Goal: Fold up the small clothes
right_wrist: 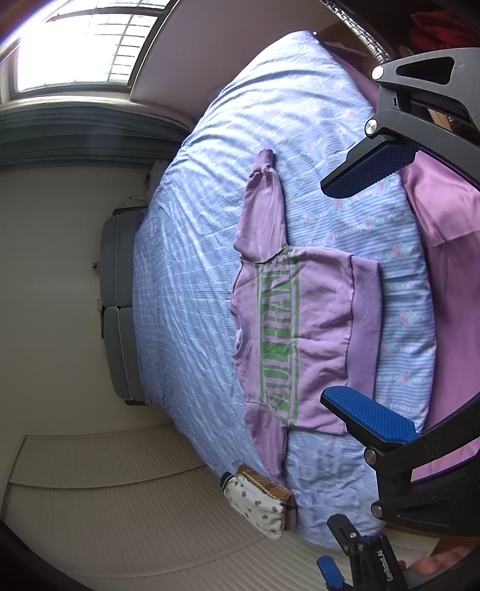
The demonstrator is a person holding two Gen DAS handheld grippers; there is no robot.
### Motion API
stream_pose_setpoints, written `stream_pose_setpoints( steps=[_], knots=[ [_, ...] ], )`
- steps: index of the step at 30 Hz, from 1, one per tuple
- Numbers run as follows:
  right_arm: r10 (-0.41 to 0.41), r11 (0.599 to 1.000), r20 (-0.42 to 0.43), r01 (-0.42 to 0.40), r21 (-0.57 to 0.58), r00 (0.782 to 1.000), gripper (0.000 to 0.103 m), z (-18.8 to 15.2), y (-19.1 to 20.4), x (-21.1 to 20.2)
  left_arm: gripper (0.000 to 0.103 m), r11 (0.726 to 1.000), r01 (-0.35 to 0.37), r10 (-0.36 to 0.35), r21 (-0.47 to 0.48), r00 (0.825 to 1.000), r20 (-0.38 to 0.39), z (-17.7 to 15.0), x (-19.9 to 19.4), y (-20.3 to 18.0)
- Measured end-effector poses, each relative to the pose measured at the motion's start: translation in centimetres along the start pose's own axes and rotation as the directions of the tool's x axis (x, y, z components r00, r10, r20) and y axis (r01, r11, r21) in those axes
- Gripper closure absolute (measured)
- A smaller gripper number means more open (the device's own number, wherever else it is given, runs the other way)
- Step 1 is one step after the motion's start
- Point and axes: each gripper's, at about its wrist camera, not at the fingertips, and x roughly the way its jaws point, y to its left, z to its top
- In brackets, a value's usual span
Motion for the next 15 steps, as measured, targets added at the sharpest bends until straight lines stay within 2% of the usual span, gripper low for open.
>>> stream_pose_setpoints(
  steps=[15],
  knots=[
    [0.002, 1.000, 0.001, -0.002, 0.001, 1.000, 0.000, -0.07, -0.05, 0.09, 0.000, 1.000, -0.001, 0.001, -0.001, 1.000, 0.002, -0.10, -0.01, -0.03]
  ],
)
